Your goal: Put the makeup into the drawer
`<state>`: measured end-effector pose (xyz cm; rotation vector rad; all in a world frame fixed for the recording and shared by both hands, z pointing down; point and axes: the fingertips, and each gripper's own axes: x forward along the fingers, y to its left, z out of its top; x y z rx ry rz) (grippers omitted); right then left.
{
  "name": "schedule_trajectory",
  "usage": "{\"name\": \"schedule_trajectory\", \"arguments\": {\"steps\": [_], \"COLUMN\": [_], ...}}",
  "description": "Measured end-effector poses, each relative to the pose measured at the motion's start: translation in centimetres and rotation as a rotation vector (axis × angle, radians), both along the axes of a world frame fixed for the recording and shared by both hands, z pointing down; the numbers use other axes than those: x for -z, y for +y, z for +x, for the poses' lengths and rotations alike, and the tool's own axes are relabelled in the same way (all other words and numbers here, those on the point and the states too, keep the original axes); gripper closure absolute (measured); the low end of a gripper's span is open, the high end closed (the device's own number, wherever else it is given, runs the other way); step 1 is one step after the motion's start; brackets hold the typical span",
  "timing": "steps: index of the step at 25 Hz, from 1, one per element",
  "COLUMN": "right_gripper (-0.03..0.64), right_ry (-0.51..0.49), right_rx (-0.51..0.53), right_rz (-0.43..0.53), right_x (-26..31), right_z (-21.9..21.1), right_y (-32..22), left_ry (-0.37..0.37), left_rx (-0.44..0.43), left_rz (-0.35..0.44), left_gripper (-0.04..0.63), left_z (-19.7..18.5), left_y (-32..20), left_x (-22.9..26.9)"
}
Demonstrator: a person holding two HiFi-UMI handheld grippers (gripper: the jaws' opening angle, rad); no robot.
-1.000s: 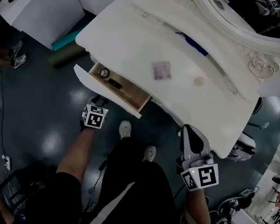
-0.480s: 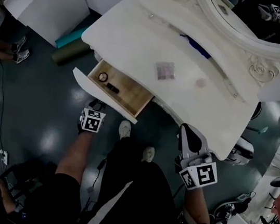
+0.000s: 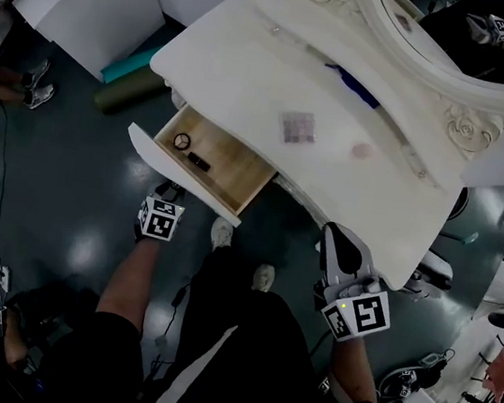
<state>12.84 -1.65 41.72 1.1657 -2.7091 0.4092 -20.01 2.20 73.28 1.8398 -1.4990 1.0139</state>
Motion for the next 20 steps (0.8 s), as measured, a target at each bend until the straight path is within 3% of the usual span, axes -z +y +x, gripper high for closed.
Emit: {"name": "schedule_trajectory", "arguments": {"steps": [17, 20], "right_gripper": [0.618, 0.618], "right_ry": [-0.003, -0.011], "right_rx": [0.033, 0.048], "right_rz": [0.003, 0.008], "right_x": [-0.1, -0.1], "right_z": [-0.2, -0.7], "right_y": [0.0, 0.1], "left_ry": [-0.022, -0.03], "left_rx": [0.015, 0.043], "left_rz": [-0.009, 0.02], "left_gripper": [0.456, 0.416], "left_z": [-0.8, -1.0], "left_y": [1.8, 1.8], "left_x": [-0.1, 0.7]}}
